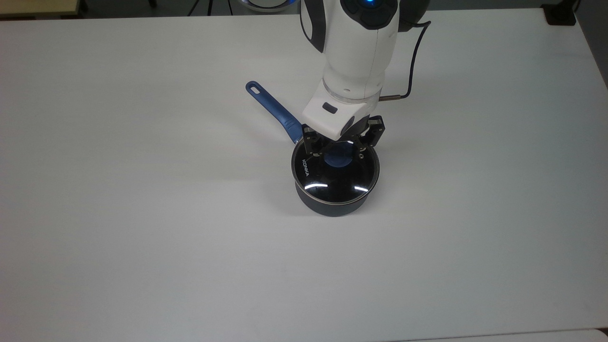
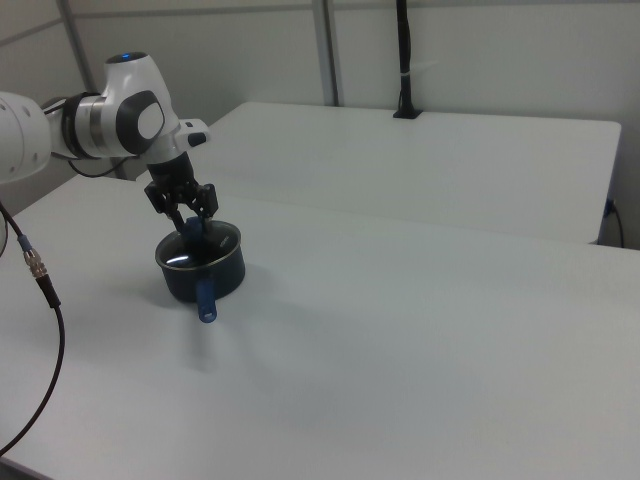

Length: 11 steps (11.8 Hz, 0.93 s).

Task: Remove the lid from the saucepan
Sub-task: 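Close the gripper on the blue knob and lift the glass lid up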

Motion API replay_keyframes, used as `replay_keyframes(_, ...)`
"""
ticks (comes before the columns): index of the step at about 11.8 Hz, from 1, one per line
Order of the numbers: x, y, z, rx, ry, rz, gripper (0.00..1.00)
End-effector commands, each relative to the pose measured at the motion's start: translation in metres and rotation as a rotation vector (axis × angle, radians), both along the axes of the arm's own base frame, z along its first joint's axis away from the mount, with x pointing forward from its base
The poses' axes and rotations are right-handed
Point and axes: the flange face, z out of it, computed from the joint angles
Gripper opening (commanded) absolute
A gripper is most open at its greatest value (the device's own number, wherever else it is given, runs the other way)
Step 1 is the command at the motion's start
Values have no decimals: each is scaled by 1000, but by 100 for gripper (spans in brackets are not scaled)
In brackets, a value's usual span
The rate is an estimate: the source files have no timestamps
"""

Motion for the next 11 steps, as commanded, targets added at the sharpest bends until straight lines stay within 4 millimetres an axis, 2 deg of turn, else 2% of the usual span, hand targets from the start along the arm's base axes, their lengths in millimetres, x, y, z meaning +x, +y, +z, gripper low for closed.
replay_keyframes(1,0,-3,18,-9,-29,-20,46)
replay_keyframes(2,-2,-4,19,-11,-11,-24,45)
replay_keyframes(4,-5,-14,54,-5,7,-44,45)
replay_keyframes(6,-12,-46,92,15,-14,-51,45)
replay_keyframes(7,-12,-67,97,9,-7,-31,45)
replay_keyframes(8,-7,-101,95,-2,1,-33,45)
replay_keyframes(11,-3,-219,65,-18,50,-66,45)
